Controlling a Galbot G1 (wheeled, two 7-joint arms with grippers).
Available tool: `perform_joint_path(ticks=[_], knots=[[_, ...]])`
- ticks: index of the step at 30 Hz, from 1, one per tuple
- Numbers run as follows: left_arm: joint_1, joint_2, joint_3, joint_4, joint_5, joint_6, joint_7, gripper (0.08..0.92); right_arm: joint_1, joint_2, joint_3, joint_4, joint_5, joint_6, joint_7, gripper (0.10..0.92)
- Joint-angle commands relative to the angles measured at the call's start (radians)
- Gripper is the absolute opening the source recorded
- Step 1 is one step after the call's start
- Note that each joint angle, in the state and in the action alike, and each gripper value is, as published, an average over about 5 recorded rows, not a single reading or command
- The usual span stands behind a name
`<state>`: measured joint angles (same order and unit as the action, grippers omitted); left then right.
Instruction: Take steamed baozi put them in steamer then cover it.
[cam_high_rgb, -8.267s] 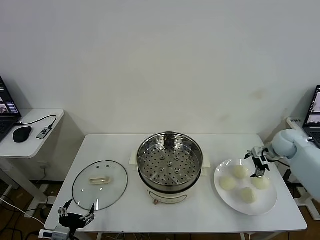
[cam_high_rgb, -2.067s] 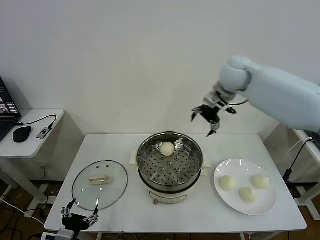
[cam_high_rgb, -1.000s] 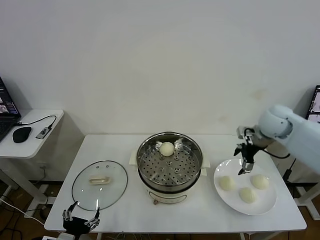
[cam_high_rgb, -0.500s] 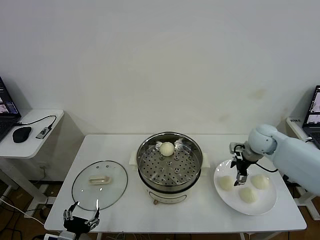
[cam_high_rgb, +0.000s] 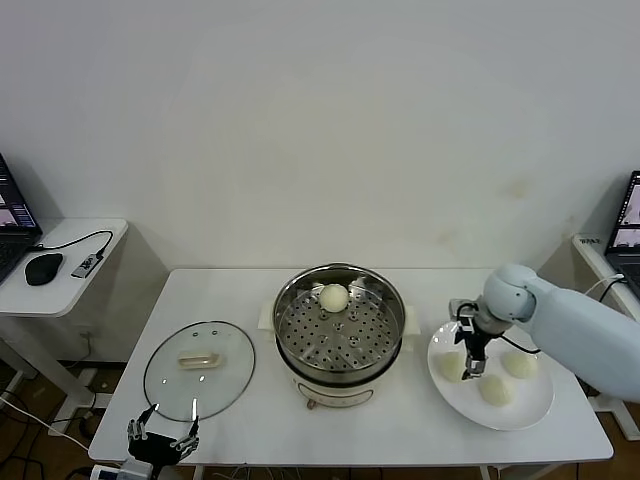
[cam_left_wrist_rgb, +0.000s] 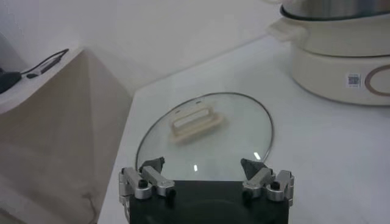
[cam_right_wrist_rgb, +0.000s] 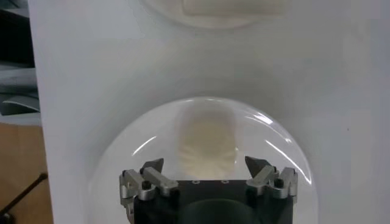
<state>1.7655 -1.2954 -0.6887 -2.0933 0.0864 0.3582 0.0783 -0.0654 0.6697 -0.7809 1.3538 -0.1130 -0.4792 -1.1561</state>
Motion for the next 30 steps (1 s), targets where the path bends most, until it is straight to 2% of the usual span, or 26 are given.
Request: perform_joint_path(ticks=[1, 30], knots=[[-0.002, 0.001, 0.001, 0.007, 0.000, 0.000, 0.001, 0.823, -0.017, 0.021, 0.002, -0.029, -0.011, 0.013, 0.035, 0.823], [-0.017, 0.000, 0.004, 0.025, -0.002, 0.000, 0.002, 0.823, -0.044, 0.037, 0.006, -0.045, -0.038, 0.024, 0.055, 0.818]])
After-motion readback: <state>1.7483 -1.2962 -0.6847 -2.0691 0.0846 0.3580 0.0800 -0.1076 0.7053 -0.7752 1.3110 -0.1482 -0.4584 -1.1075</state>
